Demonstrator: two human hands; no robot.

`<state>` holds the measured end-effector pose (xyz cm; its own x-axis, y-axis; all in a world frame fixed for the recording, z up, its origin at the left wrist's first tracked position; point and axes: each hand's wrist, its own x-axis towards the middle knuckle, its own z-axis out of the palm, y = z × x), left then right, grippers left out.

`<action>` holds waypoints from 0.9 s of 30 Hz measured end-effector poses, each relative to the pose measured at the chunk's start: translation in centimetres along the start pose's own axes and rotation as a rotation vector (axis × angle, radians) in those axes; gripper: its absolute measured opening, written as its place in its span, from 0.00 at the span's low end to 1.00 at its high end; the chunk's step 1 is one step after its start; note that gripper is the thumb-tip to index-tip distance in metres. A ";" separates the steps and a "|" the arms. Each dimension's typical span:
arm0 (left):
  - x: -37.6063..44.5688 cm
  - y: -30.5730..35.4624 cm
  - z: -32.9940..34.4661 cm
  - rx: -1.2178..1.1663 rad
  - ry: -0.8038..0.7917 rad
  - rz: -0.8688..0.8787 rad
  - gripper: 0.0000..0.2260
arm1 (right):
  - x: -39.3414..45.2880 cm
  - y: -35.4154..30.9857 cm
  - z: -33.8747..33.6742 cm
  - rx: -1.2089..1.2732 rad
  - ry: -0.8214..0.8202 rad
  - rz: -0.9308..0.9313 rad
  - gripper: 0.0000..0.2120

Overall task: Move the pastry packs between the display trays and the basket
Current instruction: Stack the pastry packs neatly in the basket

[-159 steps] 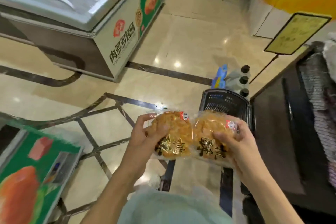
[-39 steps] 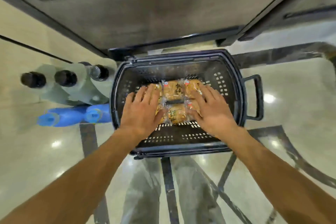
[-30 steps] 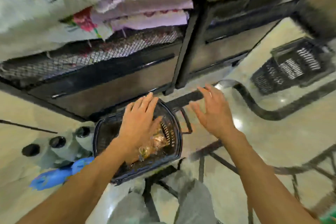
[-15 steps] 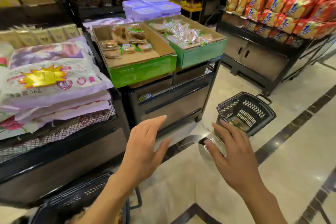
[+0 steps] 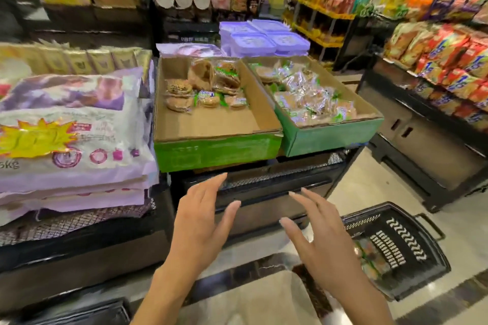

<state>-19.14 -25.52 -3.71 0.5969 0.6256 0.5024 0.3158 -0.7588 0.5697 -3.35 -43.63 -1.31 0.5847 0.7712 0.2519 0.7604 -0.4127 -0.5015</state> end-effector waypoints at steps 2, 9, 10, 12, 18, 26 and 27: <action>3.5 -1.2 1.4 0.008 0.015 -0.040 0.24 | 4.5 0.8 0.3 -0.018 -0.031 -0.045 0.30; 13.2 -5.4 3.7 0.032 0.041 -0.147 0.25 | 19.3 1.8 2.9 0.017 -0.155 -0.171 0.28; 14.6 -6.1 4.0 0.047 0.051 -0.151 0.25 | 21.5 1.7 3.6 0.018 -0.152 -0.193 0.28; 17.5 -7.6 5.1 0.067 0.083 -0.197 0.25 | 26.2 2.1 5.1 0.047 -0.181 -0.207 0.27; 24.8 -10.6 7.2 0.087 0.106 -0.258 0.25 | 37.9 3.8 8.3 0.096 -0.208 -0.268 0.28; 32.1 -15.6 9.2 0.130 0.108 -0.334 0.23 | 53.1 4.8 13.0 0.078 -0.228 -0.225 0.24; 32.7 -16.1 9.4 0.127 0.106 -0.347 0.23 | 54.3 4.6 13.5 0.088 -0.228 -0.219 0.24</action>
<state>2.22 5.42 -2.58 0.3613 0.8593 0.3621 0.5786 -0.5111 0.6356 28.08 2.89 -1.16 0.3239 0.9297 0.1753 0.8282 -0.1891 -0.5276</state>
